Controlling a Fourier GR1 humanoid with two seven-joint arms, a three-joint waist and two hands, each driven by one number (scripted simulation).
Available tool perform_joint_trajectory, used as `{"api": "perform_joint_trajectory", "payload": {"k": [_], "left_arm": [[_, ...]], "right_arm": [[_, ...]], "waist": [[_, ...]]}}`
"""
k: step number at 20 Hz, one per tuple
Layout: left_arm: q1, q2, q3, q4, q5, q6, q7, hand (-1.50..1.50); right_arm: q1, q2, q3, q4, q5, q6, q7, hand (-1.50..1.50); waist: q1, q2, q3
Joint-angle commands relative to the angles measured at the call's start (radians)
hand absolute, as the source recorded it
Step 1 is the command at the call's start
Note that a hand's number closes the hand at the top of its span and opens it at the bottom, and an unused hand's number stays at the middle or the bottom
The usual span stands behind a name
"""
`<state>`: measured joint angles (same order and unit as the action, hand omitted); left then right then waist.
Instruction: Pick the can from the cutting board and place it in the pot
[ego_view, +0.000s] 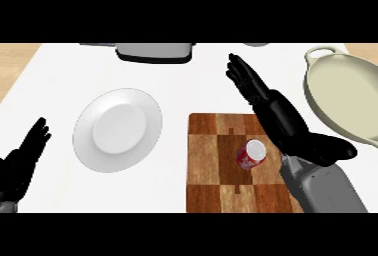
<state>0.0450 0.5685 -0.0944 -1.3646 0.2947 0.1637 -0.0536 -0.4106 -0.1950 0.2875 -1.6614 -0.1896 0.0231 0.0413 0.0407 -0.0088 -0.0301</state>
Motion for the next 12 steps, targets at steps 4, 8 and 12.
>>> {"api": "perform_joint_trajectory", "payload": {"k": [4,8,12], "left_arm": [[-0.015,-0.151,-0.004,-0.114,0.019,0.088,-0.096,0.0],[-0.026,-0.197,-0.001,-0.143,0.035,0.109,-0.123,0.0],[-0.031,-0.264,-0.078,-0.197,-0.008,0.134,-0.14,0.0]], "right_arm": [[0.072,-0.162,-0.192,-0.187,0.07,0.003,-0.282,1.5],[0.21,-0.241,-0.407,-0.073,0.263,-0.248,-0.227,-1.5],[0.489,-0.106,-0.39,-0.18,0.251,-0.288,-0.592,-1.5]], "waist": [[-0.087,-0.01,0.033],[-0.193,-0.007,0.032],[-0.096,0.002,0.034]]}}
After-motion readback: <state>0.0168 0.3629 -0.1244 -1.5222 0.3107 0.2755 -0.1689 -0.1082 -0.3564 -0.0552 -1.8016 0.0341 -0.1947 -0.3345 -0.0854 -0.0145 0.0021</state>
